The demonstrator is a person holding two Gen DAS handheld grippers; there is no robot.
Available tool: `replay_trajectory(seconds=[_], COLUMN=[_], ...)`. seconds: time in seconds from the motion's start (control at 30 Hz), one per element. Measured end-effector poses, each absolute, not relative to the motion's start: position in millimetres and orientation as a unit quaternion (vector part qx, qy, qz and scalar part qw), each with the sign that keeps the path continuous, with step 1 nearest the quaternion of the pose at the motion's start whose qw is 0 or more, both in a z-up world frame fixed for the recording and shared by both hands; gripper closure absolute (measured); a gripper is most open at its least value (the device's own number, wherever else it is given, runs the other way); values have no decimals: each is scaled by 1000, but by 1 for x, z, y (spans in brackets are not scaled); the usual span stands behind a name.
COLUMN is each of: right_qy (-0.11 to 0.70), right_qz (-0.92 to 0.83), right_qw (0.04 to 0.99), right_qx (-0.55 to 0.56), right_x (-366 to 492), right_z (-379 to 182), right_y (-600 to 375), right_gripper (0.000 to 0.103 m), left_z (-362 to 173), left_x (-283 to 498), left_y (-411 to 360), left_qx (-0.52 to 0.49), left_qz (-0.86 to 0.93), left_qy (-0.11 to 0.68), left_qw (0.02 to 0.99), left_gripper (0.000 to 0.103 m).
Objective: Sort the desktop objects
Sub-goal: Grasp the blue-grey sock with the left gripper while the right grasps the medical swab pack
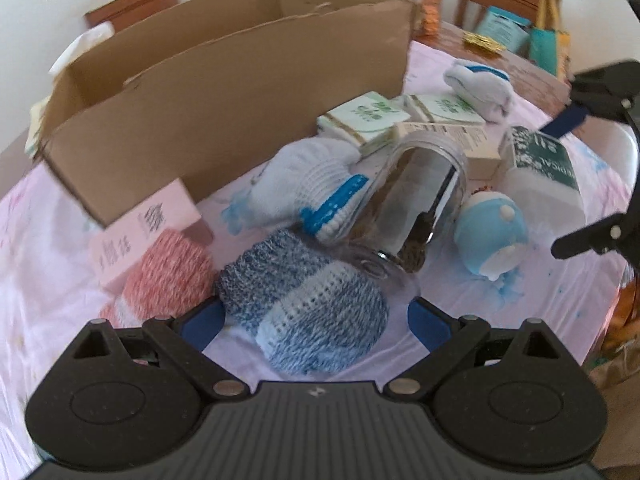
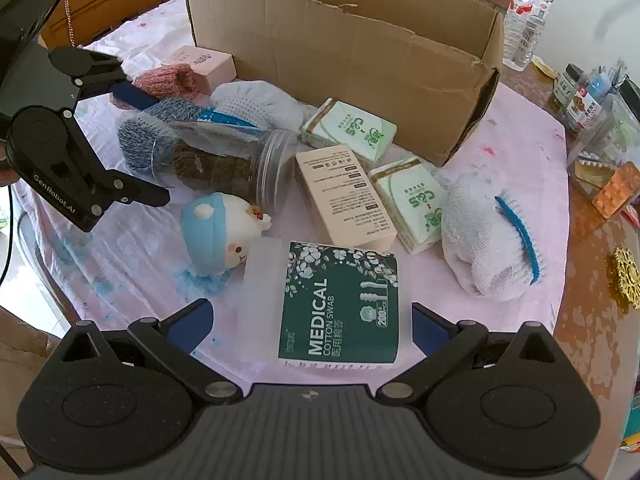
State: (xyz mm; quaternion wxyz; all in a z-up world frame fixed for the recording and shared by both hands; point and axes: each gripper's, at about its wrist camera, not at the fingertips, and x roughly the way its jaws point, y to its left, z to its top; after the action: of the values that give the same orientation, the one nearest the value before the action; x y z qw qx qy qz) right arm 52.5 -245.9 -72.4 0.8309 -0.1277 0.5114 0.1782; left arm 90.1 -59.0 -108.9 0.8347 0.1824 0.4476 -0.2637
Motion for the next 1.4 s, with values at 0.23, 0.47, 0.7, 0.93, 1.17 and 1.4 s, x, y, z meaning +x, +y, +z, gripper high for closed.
replay_trajectory(seconds=[0.23, 0.47, 0.7, 0.93, 1.17, 1.4], right_qy=[519, 523, 527, 527, 524, 532], right_qz=[170, 161, 156, 156, 147, 146], right_qw=[829, 829, 828, 828, 831, 826], right_qx=[-122, -116, -112, -110, -116, -117], right_x=[56, 56, 57, 58, 64, 64], right_z=[-76, -77, -80, -79, -76, -77], right_y=[-242, -241, -239, -239, -240, -243], right_gripper=[0, 0, 0, 0, 1, 16], left_z=[-106, -102, -98, -106, -103, -103], left_x=[88, 88, 86, 95, 97, 97], left_y=[-64, -53, -56, -54, -49, -51], left_qx=[219, 219, 283, 268, 250, 249], left_qz=[-302, -319, -336, -367, -363, -357], left_qy=[437, 431, 394, 401, 406, 406], left_qw=[819, 815, 808, 795, 800, 803], left_gripper=[5, 7, 8, 11, 22, 22])
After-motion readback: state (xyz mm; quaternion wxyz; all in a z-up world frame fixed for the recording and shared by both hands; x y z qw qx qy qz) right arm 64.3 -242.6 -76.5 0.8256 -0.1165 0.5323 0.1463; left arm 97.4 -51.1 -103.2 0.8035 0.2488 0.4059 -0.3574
